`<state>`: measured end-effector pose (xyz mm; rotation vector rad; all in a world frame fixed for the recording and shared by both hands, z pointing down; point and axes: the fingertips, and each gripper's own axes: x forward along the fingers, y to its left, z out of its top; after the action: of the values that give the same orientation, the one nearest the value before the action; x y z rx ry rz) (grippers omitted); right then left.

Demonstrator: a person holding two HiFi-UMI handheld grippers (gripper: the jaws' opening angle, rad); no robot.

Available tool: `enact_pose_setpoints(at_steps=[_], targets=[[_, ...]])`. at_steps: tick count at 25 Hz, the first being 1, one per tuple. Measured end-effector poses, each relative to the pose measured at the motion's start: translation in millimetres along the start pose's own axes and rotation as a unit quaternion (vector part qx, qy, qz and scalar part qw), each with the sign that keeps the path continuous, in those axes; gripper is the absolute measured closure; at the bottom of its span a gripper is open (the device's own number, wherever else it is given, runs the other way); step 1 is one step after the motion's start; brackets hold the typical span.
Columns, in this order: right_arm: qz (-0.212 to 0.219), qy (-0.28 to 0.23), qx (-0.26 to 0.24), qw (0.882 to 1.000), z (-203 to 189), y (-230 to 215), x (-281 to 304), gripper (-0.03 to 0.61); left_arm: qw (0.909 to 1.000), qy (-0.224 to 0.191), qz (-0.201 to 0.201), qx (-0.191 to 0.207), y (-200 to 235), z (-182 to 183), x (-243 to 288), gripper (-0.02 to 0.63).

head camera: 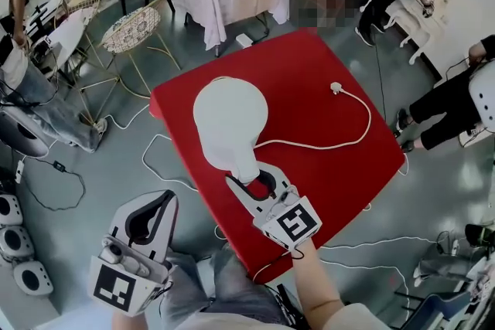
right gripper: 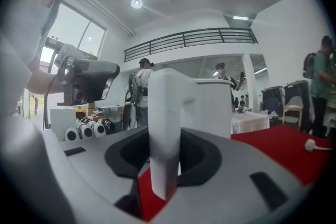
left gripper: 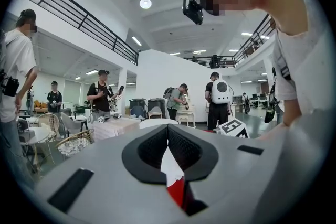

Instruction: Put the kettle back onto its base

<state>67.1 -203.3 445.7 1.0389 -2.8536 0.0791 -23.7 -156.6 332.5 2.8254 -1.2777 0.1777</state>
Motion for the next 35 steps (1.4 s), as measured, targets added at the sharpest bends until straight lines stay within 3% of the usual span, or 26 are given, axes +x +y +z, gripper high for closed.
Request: enact_pose_setpoints(at_steps=[10, 11, 14, 16, 25, 31, 35], targets=[[-0.090, 0.011, 0.002, 0.996, -15.0, -23.3, -45.2, 0.426, 0.9986, -0.017, -0.048, 0.012, -17.7, 7.5, 13.9, 0.601], [-0.093, 0.011, 0.005, 0.996, -15.9, -23.1, -53.2, 0.432, 0.9986, -0.018, -0.049, 0.013, -21.7, 7.8, 15.4, 0.601], [-0.112, -0.001, 0.015, 0.994, -9.0, -19.3, -73.5, 0.544, 0.9977, -0.022, -0.063, 0.013, -31.9, 9.1, 19.0, 0.601], [-0.121, -0.010, 0.018, 0.992, 0.4, -12.9, -79.8, 0.568, 0.9967, -0.023, -0.077, 0.011, -36.1, 9.1, 19.5, 0.601], [-0.111, -0.028, -0.002, 0.993, 65.1, 38.0, -70.7, 0.571, 0.9910, -0.043, -0.125, 0.024, -50.6, 23.4, 10.7, 0.601], [-0.113, -0.067, -0.005, 0.991, 120.2, 81.1, -61.4, 0.571, 0.9853, -0.048, -0.159, 0.039, -51.1, 31.4, -2.8, 0.601], [-0.130, -0.078, -0.010, 0.988, 144.6, 106.9, -53.6, 0.571, 0.9798, -0.052, -0.187, 0.046, -46.6, 38.2, -16.4, 0.601]])
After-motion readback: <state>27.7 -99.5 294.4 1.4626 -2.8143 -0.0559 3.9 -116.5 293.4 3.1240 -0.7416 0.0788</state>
